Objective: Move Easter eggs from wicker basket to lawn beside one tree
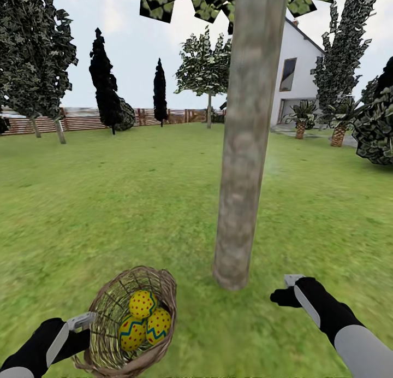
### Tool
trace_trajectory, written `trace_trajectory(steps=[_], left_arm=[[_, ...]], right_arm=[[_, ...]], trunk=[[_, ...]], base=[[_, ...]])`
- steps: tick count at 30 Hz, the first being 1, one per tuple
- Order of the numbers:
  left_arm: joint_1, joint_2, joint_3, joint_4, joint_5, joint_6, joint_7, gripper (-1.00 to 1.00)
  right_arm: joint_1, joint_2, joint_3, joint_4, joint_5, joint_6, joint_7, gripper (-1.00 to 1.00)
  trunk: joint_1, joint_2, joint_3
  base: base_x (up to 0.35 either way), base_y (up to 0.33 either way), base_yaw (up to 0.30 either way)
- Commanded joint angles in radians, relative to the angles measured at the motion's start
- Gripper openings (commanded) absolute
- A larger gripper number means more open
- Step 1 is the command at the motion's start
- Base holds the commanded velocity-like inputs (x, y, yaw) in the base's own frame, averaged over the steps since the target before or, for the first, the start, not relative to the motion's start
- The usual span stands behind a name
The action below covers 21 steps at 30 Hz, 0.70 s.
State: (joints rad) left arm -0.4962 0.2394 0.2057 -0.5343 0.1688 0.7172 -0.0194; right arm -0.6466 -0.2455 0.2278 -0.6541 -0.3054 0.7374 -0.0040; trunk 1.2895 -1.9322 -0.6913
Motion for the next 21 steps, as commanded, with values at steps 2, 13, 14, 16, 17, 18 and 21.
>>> trace_trajectory(steps=[2,13,14,16,17,18,21], left_arm=[[-0.001,-0.007,0.004,-0.001,0.014,0.005,-0.001,-1.00],[-0.001,-0.006,0.004,-0.002,0.014,0.005,-0.001,-1.00],[-0.001,-0.007,0.004,-0.003,0.014,0.005,-0.001,-1.00],[-0.001,-0.007,0.004,-0.003,0.014,0.005,-0.001,-1.00],[-0.001,-0.008,0.004,-0.003,0.014,0.005,-0.001,-1.00],[-0.001,-0.008,0.005,-0.003,0.014,0.006,-0.001,-1.00],[-0.001,-0.008,0.005,-0.003,0.014,0.006,-0.001,-1.00]], right_arm=[[-0.001,0.000,0.005,-0.002,-0.001,0.004,0.000,1.00],[-0.001,0.010,0.010,-0.001,0.005,0.004,0.001,1.00],[0.000,0.011,0.010,-0.001,0.005,0.004,0.001,1.00],[-0.001,0.012,0.010,-0.001,0.005,0.004,0.001,1.00],[-0.001,0.012,0.011,-0.001,0.005,0.004,0.001,1.00],[0.000,0.012,0.011,-0.001,0.006,0.004,0.001,1.00],[-0.001,0.013,0.012,-0.001,0.005,0.004,0.001,1.00]], trunk=[[0.008,-0.015,-0.007],[0.050,-0.092,-0.042],[0.054,-0.099,-0.045],[0.061,-0.113,-0.051],[0.065,-0.120,-0.054],[0.069,-0.127,-0.057],[0.080,-0.148,-0.067]], base=[[0.000,0.000,0.000],[0.000,0.000,0.000],[0.000,0.000,0.000],[0.000,0.000,0.000],[0.000,0.000,0.000],[0.000,0.000,0.000],[0.000,0.000,0.000]])
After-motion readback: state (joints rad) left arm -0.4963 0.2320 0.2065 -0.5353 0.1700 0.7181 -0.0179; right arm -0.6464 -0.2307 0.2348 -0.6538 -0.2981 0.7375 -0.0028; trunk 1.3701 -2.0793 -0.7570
